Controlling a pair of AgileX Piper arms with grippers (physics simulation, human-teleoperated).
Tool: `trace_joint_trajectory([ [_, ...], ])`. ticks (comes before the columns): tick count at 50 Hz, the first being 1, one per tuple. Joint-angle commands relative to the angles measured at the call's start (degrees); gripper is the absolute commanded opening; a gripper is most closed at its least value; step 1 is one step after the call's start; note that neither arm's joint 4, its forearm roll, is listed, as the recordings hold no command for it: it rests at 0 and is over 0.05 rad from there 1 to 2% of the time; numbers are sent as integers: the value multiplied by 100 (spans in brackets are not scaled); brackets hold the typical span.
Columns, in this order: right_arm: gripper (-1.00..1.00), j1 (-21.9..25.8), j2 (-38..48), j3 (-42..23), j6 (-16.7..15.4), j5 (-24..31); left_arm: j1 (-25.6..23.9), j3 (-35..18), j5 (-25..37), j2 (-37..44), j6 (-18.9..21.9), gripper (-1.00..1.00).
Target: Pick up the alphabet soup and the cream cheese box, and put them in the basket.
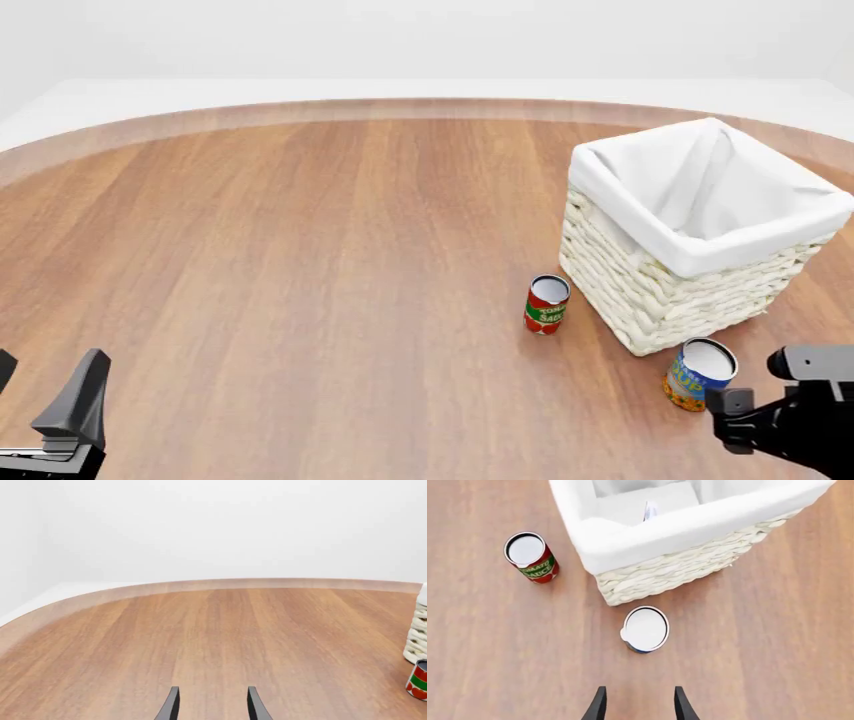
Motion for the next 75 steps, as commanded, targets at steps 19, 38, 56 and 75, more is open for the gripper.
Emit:
trace_joint_trajectory([
  [19, 100, -83, 547, 305, -38, -814, 0, 0, 0, 0, 0, 100],
  [38, 100, -71, 1077, 547, -3, -1457, 0, 0, 0, 0, 0, 100],
  [56, 100, -94, 1564, 501, -47, -1818, 0, 0, 0, 0, 0, 100],
  [75, 100, -206, 2031, 292, -154, -2034, 0, 0, 0, 0, 0, 100],
])
